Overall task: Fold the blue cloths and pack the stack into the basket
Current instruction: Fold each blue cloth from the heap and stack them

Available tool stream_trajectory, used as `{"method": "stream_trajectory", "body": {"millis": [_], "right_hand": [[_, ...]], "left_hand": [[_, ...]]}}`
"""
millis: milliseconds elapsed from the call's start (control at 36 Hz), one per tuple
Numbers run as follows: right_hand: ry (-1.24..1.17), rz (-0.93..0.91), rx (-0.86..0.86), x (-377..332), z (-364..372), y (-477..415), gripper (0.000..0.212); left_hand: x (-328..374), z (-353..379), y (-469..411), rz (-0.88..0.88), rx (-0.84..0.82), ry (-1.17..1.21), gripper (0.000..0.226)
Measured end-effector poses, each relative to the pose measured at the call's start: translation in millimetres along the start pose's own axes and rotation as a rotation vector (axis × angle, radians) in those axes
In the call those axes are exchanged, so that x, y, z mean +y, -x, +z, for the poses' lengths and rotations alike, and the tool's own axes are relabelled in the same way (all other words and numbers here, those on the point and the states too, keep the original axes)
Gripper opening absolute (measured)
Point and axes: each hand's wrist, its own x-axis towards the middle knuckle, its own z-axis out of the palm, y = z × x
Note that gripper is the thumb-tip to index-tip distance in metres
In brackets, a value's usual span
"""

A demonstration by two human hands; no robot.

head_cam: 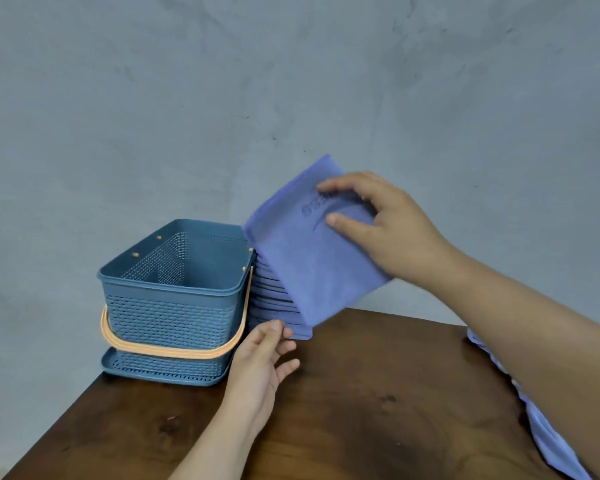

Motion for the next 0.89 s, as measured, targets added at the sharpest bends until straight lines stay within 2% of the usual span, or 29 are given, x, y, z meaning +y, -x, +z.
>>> {"method": "stream_trajectory", "body": {"millis": [167,250,306,389,444,500,556,639,806,889], "right_hand": [[-0.306,0.149,0.196,18,12,-86,0.034],[-0.543,0.298,0.270,47,26,-122,0.032],[-0.649,0.423,0.308,74,43,-140,0.029],[-0.716,0.665,0.178,112,78,-143,0.022],[-0.652,0.837,0.004,130,103,-131,0.016],[-0.536,0.936,-0.082,143,119,-122,0.014],[-0.497,0.976,-0.045,150,126,-119,0.017],[-0.566,0.963,0.021,150,124,-125,0.020],[-0.693,0.789,0.219,151,110,-143,0.030],[-0.578,0.876,0.216,165,110,-132,0.021]], "left_hand": [[-4,-2,-4,-0.032,0.011,-0.061,0.021],[-7,-2,-6,-0.040,0.027,-0.089,0.016],[-9,-2,-9,-0.054,0.034,-0.103,0.020],[-15,-1,-16,-0.096,0.053,-0.121,0.033],[-20,0,-21,-0.128,0.066,-0.141,0.041],[-23,-1,-24,-0.154,0.056,-0.159,0.044],[-25,-2,-27,-0.190,0.031,-0.172,0.043],[-27,-2,-31,-0.246,0.016,-0.173,0.042],[-28,-1,-31,-0.273,-0.034,-0.148,0.040],[-27,-1,-30,-0.269,-0.060,-0.146,0.042]]}}
